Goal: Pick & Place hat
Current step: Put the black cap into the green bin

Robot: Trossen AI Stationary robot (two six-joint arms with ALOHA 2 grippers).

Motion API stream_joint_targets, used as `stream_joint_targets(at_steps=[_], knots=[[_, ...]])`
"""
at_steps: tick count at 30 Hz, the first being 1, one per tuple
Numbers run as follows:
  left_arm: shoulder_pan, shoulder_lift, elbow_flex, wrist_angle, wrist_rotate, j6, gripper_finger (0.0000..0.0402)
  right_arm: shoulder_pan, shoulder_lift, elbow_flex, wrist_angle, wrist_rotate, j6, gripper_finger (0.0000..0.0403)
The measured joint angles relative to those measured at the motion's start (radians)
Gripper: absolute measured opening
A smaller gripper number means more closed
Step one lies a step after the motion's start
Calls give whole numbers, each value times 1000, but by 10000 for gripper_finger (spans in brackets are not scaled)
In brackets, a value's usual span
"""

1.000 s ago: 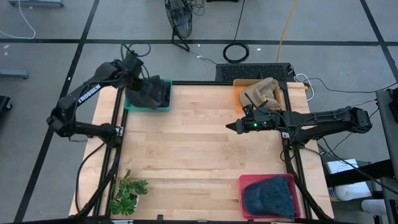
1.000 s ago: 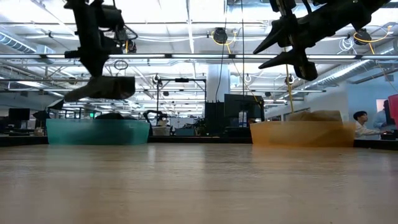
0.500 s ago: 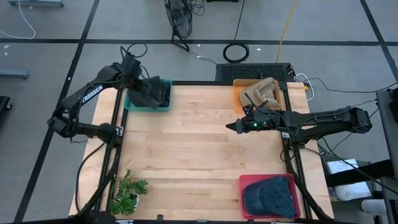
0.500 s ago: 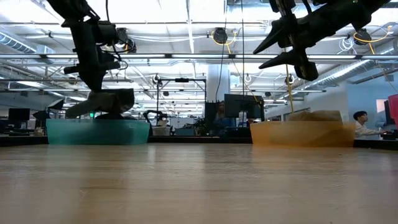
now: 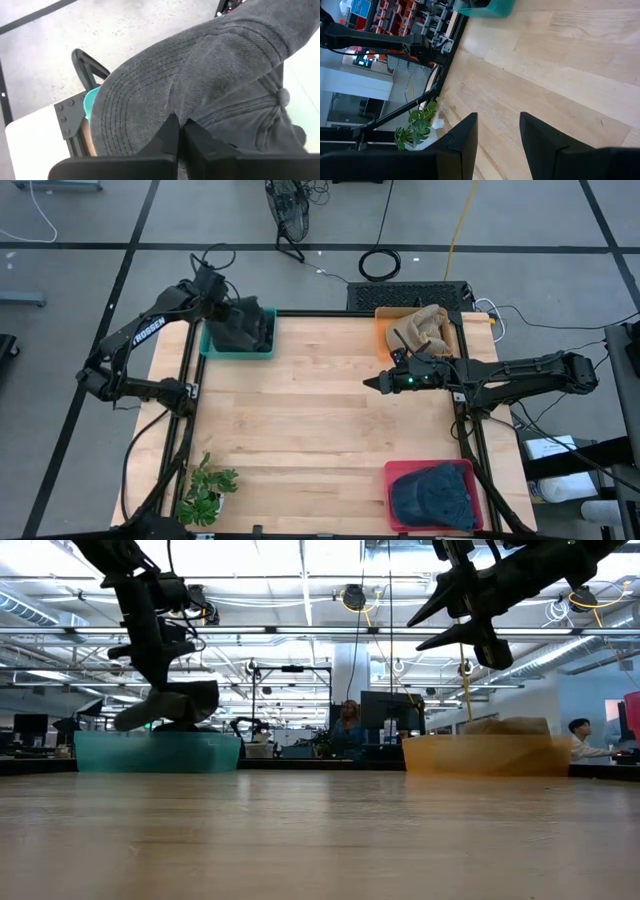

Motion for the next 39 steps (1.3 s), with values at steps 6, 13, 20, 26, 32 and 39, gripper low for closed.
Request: stream_joint_targets(at_steps=[6, 13, 20, 26, 32, 39], knots=[[0, 0, 0, 9, -9, 0, 24, 0, 0, 0, 0, 10, 13, 128], [-1, 0, 0, 0, -7, -65, 13, 0, 0, 0, 0, 34, 25, 128], [-1, 0, 0, -3, -6, -67, 77, 0, 0, 0, 0, 33, 25, 128], [-7, 0, 0, -22, -6, -51, 134, 0, 0, 0, 0, 33, 26, 128], [-35, 0, 0, -60, 13, -88, 147, 0, 0, 0, 0, 32, 37, 128], [-138, 0, 0, -40, 73, -104, 127, 0, 0, 0, 0, 55, 35, 128]])
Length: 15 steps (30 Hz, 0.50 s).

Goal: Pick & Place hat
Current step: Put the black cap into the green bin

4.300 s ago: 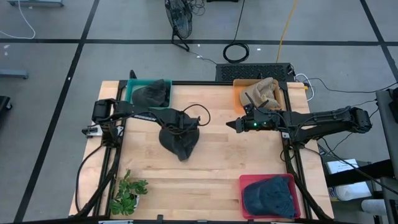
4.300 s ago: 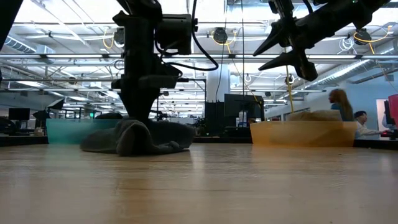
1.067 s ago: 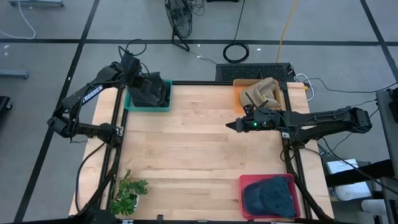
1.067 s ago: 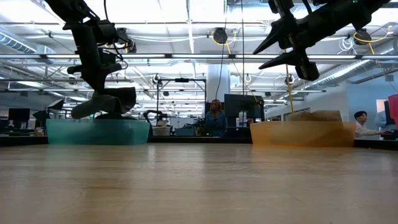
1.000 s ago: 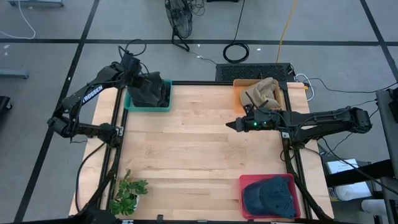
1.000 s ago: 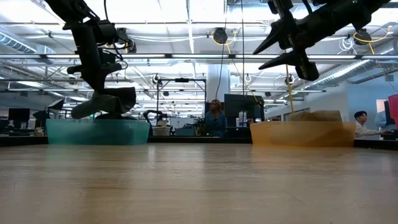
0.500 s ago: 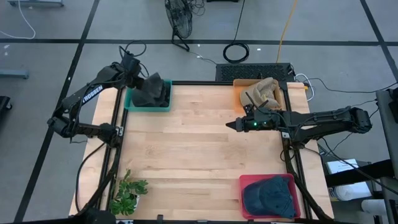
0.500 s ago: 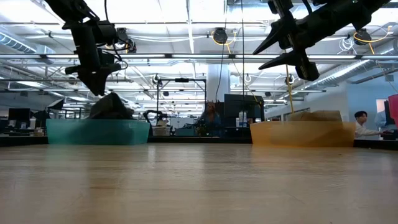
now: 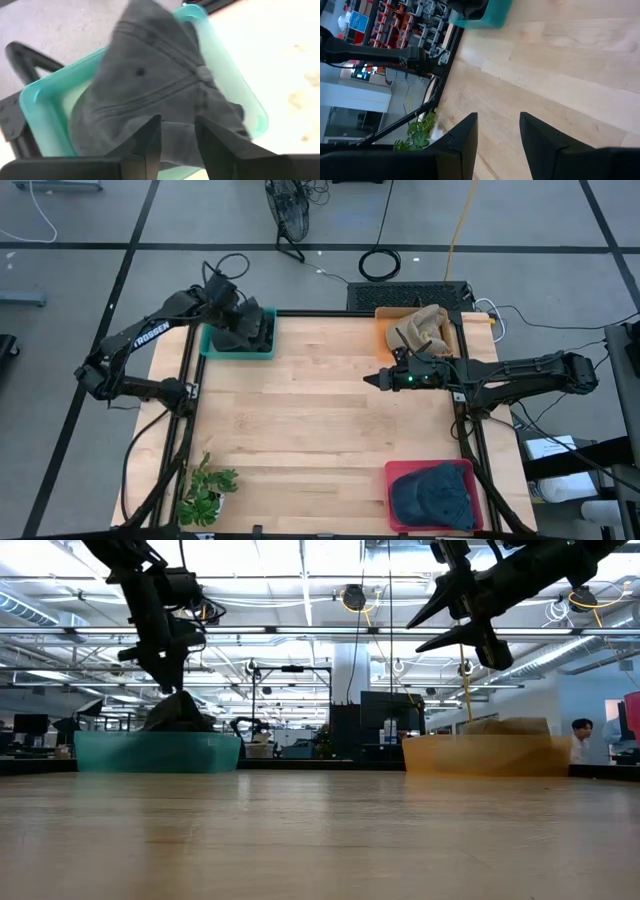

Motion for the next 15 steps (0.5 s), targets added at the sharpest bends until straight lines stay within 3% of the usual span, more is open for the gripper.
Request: stream_joint_targets(at_steps=[5, 15], knots=[[-64, -1, -40, 9, -76, -16, 116, 0, 0, 0, 0, 6, -1, 128], [-109, -1, -211, -32, -63, -175, 117, 0, 0, 0, 0, -1, 17, 128]])
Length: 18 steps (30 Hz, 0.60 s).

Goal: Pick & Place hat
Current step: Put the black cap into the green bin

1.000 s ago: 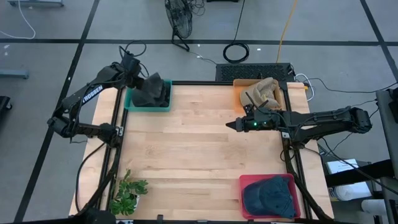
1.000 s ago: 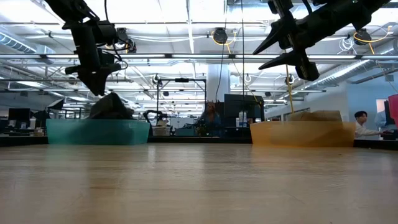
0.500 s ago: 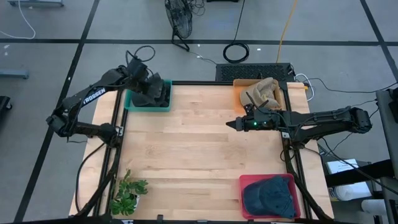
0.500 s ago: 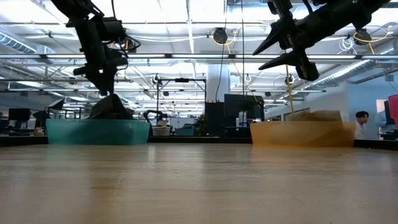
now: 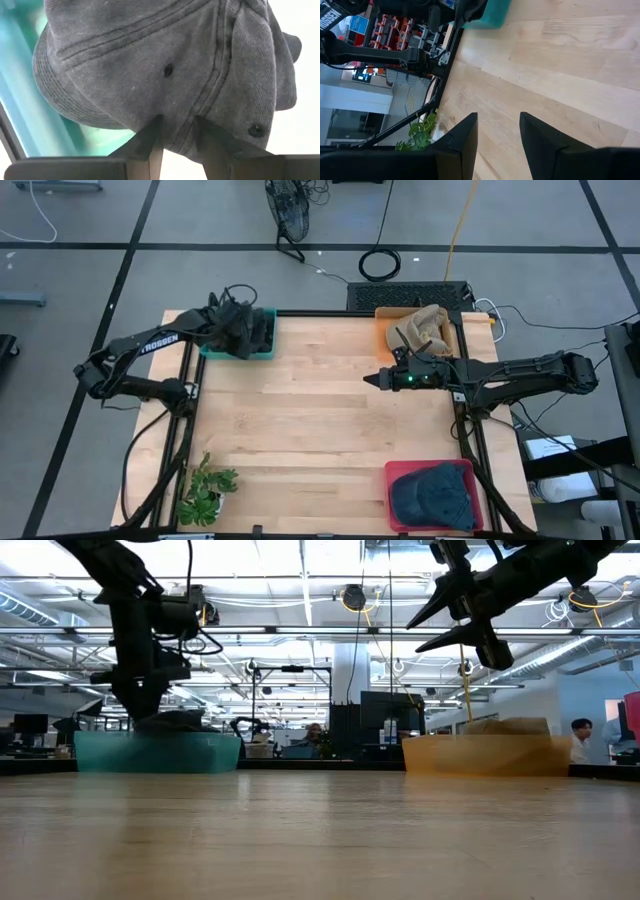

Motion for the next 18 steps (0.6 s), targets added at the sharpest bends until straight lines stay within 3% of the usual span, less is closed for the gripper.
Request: stream_joint_targets(at_steps=[6, 18], knots=[[0, 0, 49, -10, -8, 54, 117, 0, 0, 0, 0, -1, 8, 128], [43, 1, 124, 88, -147, 160, 117, 0, 0, 0, 0, -1, 35, 128]])
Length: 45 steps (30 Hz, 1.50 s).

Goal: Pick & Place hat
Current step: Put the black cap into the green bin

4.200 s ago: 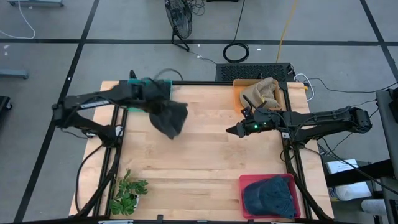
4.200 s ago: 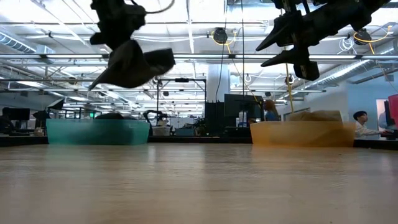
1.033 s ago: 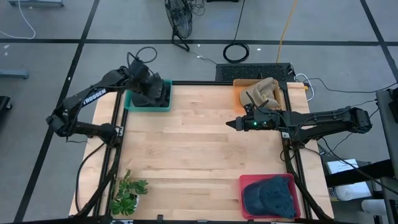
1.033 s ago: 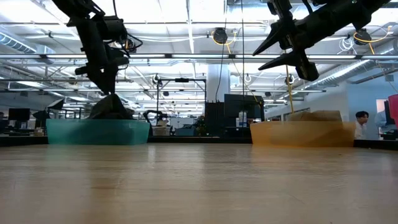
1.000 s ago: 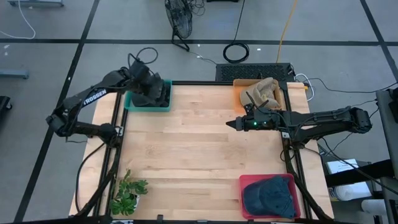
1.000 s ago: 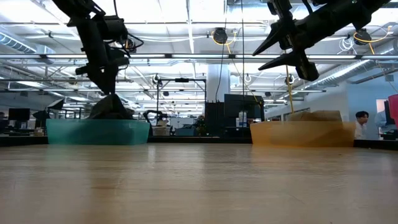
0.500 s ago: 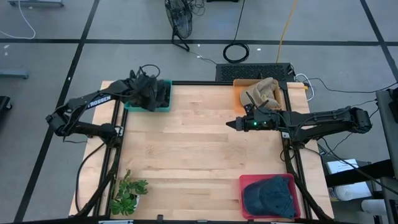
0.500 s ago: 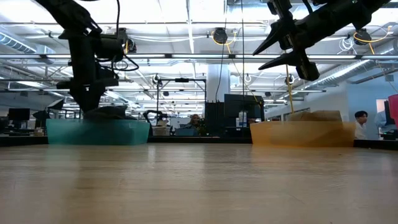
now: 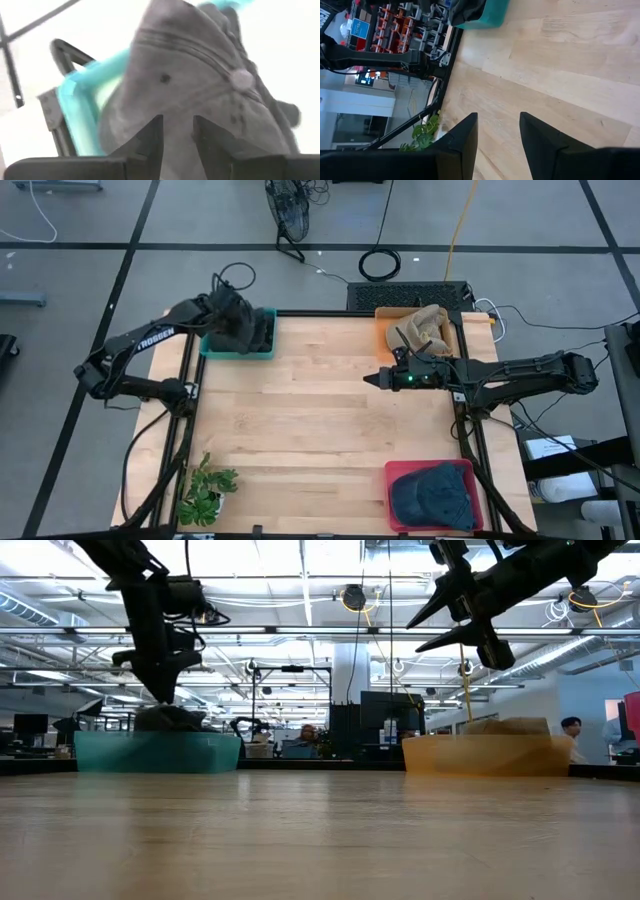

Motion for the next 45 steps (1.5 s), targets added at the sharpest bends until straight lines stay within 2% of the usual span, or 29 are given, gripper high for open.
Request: stream_joint_targets(at_steps=[7, 16, 22, 26, 35, 42, 45], knots=[[69, 14, 0, 108, 9, 53, 117, 0, 0, 0, 2, 4, 19, 128], [85, 202, -1, 132, 61, 37, 118, 1, 0, 0, 5, 58, 70, 128], [76, 273, 0, 140, 62, 21, 117, 1, 0, 0, 4, 61, 75, 128], [61, 300, 0, 139, 61, 10, 117, 1, 0, 0, 4, 103, 89, 128], [25, 286, 15, 113, 75, -17, 117, 1, 8, 0, -1, 137, 77, 128], [24, 169, 75, 88, 114, -12, 117, 1, 23, 0, -2, 132, 70, 128], [22, 107, 112, 8, 135, -16, 117, 1, 26, 0, 2, 131, 67, 128]])
